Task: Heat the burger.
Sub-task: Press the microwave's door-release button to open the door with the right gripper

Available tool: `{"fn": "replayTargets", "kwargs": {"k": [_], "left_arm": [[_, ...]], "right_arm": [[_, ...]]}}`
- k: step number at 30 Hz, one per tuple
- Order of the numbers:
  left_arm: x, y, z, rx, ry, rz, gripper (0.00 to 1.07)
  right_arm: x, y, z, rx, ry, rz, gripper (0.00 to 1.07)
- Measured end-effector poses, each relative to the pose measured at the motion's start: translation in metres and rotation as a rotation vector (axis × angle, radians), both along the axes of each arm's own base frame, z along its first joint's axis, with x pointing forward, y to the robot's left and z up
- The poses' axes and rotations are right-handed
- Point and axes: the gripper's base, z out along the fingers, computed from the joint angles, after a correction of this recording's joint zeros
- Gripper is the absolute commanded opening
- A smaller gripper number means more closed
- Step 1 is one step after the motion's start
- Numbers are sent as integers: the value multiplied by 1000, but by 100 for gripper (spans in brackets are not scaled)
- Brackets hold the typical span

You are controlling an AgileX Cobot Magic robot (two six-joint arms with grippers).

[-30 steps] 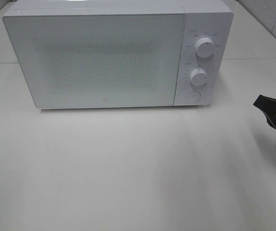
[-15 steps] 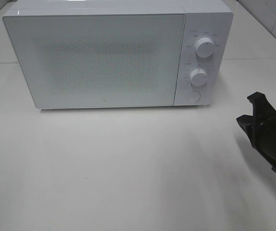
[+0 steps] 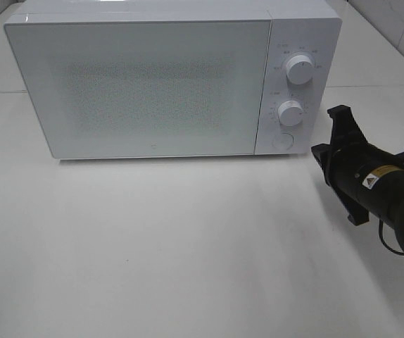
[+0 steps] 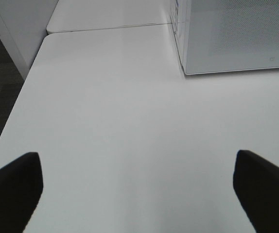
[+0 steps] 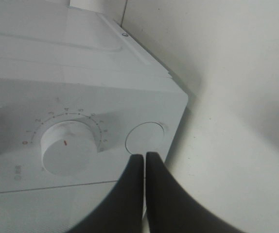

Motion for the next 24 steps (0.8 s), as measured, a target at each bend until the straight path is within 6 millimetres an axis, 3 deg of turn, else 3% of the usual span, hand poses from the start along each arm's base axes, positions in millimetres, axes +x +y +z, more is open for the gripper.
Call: {"fn": "replayTargets", "kwargs": {"k": [12, 24], "left_arm": [[0, 0, 0, 0, 0, 0, 101], [0, 0, 0, 0, 0, 0, 101]], "right_arm": [[36, 16, -14, 113, 34, -32, 0], [50, 23, -29, 125, 86, -29, 0]]}}
